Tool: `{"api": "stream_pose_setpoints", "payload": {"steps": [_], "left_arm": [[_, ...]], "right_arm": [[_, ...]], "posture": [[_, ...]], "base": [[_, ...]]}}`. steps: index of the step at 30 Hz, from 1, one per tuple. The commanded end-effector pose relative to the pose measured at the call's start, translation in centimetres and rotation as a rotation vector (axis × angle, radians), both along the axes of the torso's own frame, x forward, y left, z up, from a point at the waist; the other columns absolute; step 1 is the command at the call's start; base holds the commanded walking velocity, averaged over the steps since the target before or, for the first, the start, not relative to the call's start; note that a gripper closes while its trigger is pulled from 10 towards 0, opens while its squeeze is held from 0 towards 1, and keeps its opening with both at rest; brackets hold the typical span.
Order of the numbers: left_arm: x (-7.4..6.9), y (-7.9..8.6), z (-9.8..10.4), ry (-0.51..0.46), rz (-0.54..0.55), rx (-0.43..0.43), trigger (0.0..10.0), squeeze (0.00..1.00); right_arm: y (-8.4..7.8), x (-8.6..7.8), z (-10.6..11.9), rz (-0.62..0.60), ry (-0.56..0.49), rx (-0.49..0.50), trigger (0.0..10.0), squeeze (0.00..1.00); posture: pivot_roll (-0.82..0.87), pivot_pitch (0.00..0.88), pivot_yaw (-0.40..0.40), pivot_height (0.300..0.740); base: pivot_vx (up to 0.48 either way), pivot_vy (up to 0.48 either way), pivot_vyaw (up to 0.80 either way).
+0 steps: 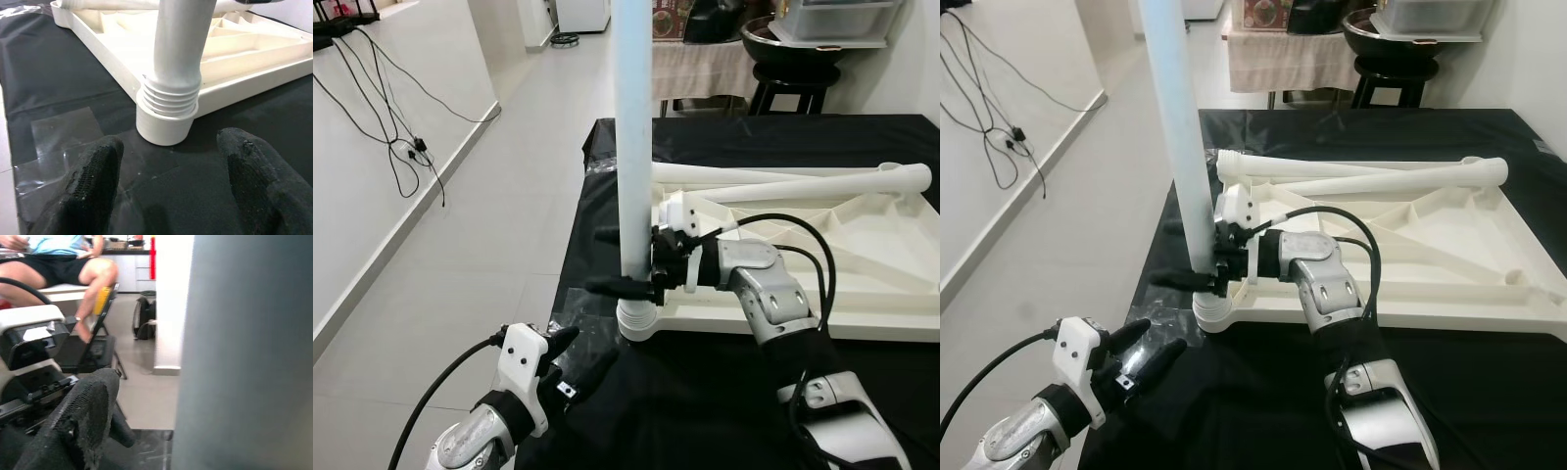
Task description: Building children table
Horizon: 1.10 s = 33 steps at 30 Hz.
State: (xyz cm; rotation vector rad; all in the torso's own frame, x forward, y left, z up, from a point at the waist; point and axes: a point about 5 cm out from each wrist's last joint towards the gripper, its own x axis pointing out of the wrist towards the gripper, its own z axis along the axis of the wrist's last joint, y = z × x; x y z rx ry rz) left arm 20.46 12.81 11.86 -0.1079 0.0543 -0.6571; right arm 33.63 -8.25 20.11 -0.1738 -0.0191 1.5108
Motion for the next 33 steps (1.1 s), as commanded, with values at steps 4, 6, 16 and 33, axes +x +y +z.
{"api": "stream_pose_setpoints", "payload": {"steps": [4,6,16,33], "left_arm": [[0.1,-0.2,-0.4,0.007,-0.009,0.005,10.0,0.00],[0.1,-0.3,-0.4,0.008,-0.010,0.002,10.0,0.00],[0.0,-0.2,0.0,0.014,-0.009,-0.027,10.0,0.00],[0.5,0.0,-0.2,0.019,0.002,-0.026,10.0,0.00]], "right_arm": [[1.3,0.4,-0.2,0.071,0.027,-0.035,0.0,0.00],[0.9,0.5,-0.4,0.037,0.028,-0.023,0.0,0.00],[0.0,-2.6,-6.7,-1.030,0.097,-0.005,0.0,0.00],[2.1,-2.4,-4.7,-0.537,0.106,0.086,10.0,1.00]], "posture": [[0.01,0.019,0.037,0.740],[0.01,0.026,0.032,0.740],[-0.02,0.076,0.017,0.740],[-0.01,0.061,0.029,0.740]], "base": [[0.000,0.000,0.00],[0.000,0.000,0.00],[0.000,0.000,0.00],[0.000,0.000,0.00]]}}
